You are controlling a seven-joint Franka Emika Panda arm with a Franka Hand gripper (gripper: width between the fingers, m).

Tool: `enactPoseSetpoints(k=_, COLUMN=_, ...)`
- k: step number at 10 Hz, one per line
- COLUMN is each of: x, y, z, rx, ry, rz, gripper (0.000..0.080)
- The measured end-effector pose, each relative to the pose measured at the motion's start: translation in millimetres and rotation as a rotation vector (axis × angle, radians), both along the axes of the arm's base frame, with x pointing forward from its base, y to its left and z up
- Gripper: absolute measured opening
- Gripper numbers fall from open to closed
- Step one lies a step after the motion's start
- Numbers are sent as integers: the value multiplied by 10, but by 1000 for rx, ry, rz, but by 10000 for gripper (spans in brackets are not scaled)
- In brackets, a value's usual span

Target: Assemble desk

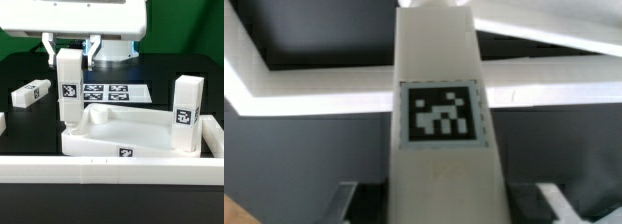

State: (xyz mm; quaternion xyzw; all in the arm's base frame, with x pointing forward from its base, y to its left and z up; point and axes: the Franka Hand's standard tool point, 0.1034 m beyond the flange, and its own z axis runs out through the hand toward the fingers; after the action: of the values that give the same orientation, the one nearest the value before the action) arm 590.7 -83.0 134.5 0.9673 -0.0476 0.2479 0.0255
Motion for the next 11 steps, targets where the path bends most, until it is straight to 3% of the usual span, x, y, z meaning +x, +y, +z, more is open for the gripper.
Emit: enactPoseSetpoints(k=11, x=30, y=91, z=-48, rx=-13, ry=-23, rz=14, gripper=291)
